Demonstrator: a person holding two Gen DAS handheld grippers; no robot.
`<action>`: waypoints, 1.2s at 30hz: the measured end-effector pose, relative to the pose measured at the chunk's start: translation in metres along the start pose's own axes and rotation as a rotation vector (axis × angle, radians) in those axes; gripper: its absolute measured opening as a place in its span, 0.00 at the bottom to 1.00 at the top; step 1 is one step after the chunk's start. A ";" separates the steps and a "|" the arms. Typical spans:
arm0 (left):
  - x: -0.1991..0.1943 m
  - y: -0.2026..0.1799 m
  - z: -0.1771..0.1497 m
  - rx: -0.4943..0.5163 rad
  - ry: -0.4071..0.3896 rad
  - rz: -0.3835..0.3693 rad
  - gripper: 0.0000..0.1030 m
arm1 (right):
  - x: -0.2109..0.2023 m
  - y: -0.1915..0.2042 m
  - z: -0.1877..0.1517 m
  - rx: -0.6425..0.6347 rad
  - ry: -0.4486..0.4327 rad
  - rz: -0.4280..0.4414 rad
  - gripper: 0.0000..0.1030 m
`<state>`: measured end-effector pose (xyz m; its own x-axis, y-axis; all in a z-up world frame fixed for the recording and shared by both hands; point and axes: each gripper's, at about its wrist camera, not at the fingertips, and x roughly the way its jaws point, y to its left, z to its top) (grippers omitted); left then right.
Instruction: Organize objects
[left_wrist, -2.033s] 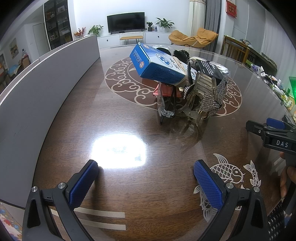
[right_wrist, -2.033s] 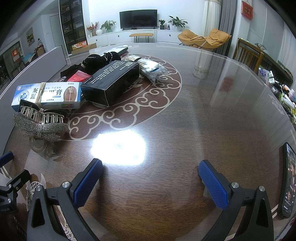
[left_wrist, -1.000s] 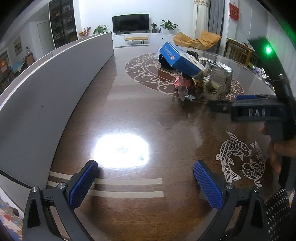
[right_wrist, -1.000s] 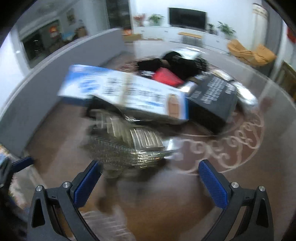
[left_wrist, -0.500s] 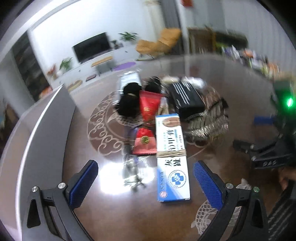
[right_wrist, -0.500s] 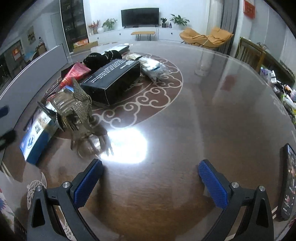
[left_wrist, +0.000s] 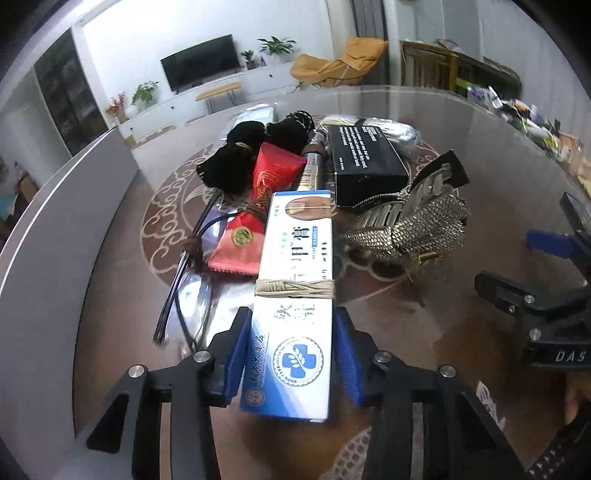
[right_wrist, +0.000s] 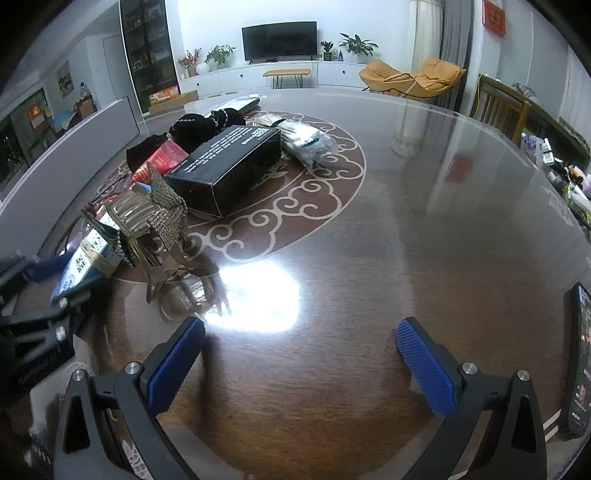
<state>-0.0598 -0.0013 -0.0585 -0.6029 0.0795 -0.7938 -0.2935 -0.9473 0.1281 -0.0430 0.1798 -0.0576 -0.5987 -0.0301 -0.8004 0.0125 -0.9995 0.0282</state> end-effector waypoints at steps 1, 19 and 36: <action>-0.005 0.000 -0.007 -0.007 0.002 -0.018 0.40 | -0.002 -0.001 0.000 0.000 0.003 0.014 1.00; -0.027 0.027 -0.047 -0.163 -0.028 -0.124 0.42 | 0.022 0.070 0.058 -0.175 0.052 0.354 0.48; -0.183 0.265 -0.043 -0.476 -0.304 0.057 0.42 | -0.115 0.235 0.136 -0.225 -0.099 0.779 0.48</action>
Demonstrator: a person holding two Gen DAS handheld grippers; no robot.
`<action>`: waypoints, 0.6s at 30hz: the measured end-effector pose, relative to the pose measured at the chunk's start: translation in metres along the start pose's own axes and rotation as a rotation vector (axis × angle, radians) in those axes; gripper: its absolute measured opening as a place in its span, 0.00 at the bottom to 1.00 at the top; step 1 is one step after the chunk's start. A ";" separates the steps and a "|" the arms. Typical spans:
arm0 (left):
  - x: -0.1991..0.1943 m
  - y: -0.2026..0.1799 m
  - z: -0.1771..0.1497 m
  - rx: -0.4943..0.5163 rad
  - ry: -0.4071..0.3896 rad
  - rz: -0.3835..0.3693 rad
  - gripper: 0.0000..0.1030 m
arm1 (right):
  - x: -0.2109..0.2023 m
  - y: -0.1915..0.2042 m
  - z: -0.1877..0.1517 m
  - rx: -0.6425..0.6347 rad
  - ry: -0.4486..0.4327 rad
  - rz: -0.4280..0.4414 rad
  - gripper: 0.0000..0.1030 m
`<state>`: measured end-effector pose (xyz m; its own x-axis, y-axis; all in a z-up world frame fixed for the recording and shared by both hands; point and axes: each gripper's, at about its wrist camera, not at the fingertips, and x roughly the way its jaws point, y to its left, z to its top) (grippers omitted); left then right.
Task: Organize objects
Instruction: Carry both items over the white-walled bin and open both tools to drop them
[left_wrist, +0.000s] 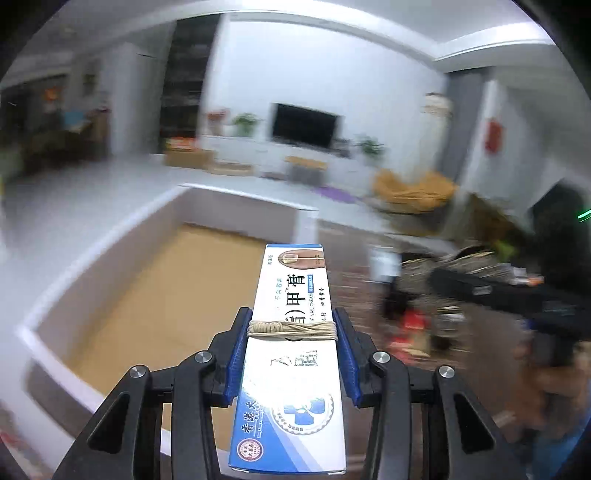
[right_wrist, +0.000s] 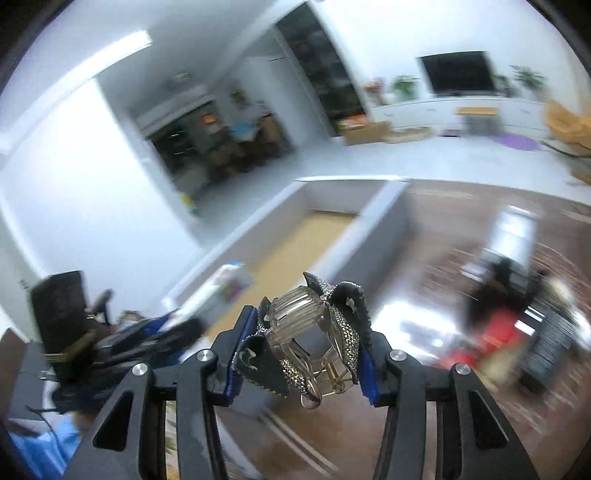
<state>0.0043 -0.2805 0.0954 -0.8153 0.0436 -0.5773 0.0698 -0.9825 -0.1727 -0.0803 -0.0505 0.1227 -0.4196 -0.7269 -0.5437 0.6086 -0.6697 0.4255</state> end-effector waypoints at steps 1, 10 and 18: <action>0.011 0.017 0.003 -0.002 0.022 0.043 0.42 | 0.018 0.014 0.008 -0.015 0.010 0.022 0.48; 0.057 0.078 -0.028 -0.068 0.196 0.279 0.67 | 0.145 0.047 0.016 0.037 0.213 0.016 0.82; -0.023 -0.003 -0.031 -0.006 -0.032 0.075 0.96 | 0.048 -0.028 -0.068 -0.076 0.054 -0.341 1.00</action>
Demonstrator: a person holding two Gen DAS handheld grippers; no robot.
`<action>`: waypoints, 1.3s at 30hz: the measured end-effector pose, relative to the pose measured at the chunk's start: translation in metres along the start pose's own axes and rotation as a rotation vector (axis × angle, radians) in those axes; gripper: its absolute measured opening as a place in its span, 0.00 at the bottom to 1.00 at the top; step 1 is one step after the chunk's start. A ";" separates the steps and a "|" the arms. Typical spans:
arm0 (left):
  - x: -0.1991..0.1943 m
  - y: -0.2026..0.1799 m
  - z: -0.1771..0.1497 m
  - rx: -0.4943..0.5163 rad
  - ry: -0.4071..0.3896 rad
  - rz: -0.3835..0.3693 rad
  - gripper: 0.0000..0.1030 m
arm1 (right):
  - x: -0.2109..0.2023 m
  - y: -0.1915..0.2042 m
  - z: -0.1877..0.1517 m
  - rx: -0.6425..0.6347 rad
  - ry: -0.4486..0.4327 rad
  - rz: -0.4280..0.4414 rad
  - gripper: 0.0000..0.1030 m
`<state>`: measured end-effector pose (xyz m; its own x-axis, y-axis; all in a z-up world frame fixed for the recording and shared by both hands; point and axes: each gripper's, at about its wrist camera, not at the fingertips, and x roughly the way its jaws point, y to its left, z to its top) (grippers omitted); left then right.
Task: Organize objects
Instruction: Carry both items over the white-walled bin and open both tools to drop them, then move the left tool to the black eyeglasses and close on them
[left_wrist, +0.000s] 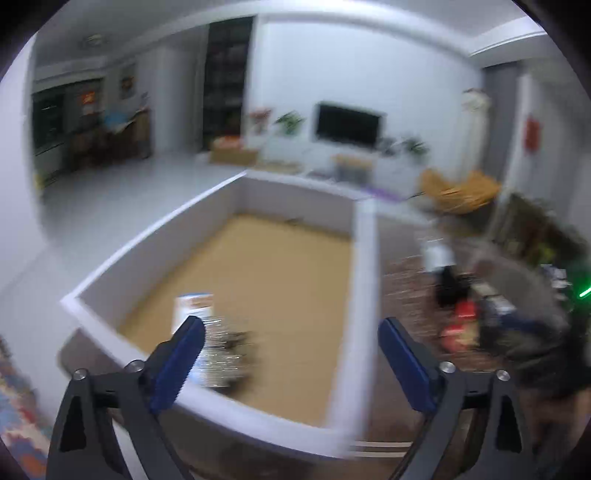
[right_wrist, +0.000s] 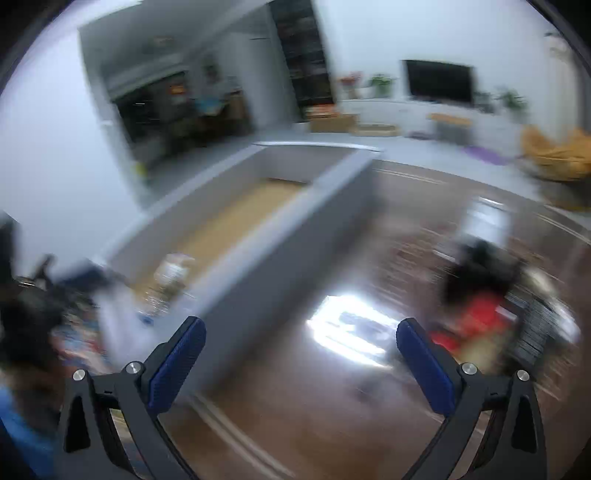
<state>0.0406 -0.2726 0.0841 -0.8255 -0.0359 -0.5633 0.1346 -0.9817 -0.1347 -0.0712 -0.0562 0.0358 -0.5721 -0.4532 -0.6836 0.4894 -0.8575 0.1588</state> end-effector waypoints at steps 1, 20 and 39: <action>-0.009 -0.018 0.000 0.018 -0.009 -0.050 0.97 | -0.012 -0.020 -0.016 0.016 0.010 -0.047 1.00; 0.128 -0.195 -0.137 0.271 0.431 -0.117 1.00 | -0.076 -0.205 -0.154 0.215 0.182 -0.399 1.00; 0.152 -0.200 -0.123 0.288 0.468 -0.083 1.00 | -0.040 -0.215 -0.121 0.206 0.162 -0.403 1.00</action>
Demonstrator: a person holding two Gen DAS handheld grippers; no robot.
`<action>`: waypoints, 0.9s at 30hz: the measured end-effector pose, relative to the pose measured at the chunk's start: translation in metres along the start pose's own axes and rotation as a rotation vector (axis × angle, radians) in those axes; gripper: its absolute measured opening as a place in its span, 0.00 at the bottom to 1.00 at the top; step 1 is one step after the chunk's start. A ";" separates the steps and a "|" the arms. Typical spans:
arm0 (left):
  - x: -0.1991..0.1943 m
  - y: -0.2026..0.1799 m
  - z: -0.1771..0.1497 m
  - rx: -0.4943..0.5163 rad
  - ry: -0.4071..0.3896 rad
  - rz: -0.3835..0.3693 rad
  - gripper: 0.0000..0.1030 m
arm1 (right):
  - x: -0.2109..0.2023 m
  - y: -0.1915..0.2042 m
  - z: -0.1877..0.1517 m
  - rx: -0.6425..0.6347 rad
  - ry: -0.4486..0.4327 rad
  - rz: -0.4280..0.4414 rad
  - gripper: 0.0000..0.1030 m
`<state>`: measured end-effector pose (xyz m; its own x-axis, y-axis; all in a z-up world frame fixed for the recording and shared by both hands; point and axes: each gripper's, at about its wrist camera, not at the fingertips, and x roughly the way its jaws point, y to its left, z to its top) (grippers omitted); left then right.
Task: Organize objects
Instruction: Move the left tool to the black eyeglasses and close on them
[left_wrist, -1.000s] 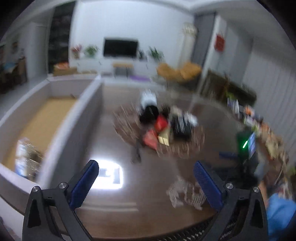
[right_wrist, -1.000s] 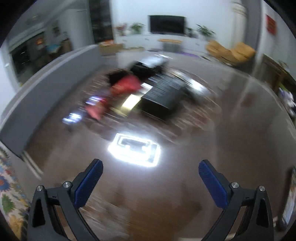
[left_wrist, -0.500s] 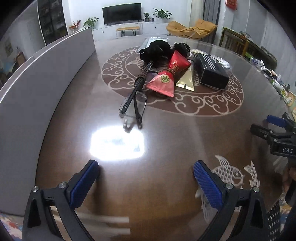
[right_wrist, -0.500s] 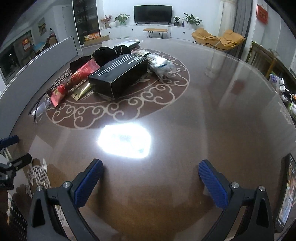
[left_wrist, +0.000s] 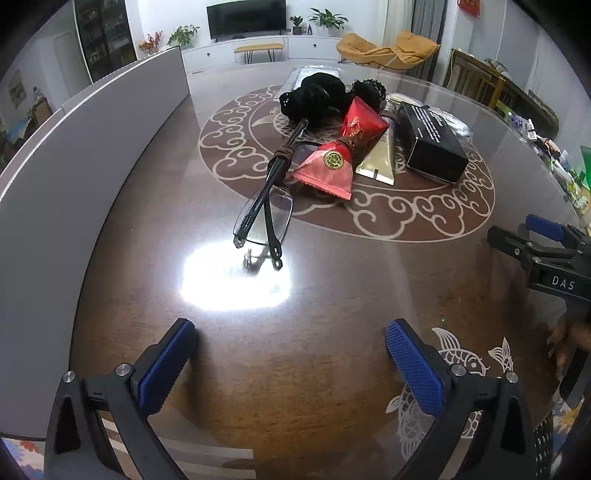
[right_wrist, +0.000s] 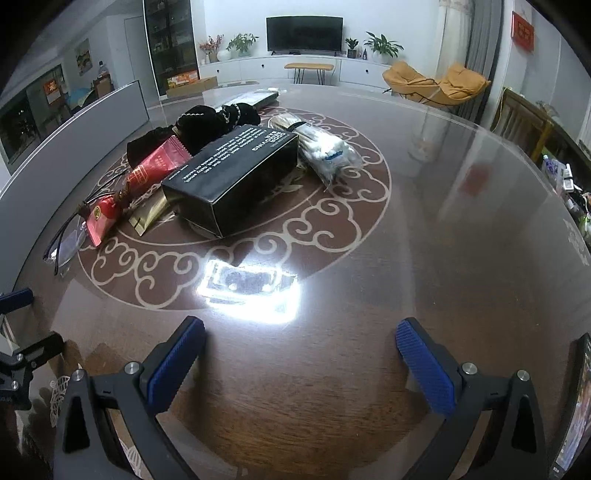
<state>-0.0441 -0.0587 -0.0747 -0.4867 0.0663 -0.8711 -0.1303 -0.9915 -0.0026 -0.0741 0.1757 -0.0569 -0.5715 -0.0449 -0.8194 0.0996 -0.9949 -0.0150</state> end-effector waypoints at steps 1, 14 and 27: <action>0.000 0.000 -0.001 0.002 -0.005 0.000 1.00 | 0.001 0.000 0.001 0.000 0.000 -0.001 1.00; -0.003 0.000 -0.009 0.001 -0.061 0.004 1.00 | -0.001 0.001 -0.001 0.004 -0.008 -0.001 1.00; -0.002 0.005 0.024 0.084 -0.024 -0.050 1.00 | 0.000 0.001 -0.001 0.004 -0.008 -0.001 1.00</action>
<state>-0.0643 -0.0610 -0.0616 -0.4979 0.1190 -0.8590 -0.2262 -0.9741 -0.0038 -0.0730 0.1749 -0.0572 -0.5779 -0.0442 -0.8149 0.0956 -0.9953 -0.0138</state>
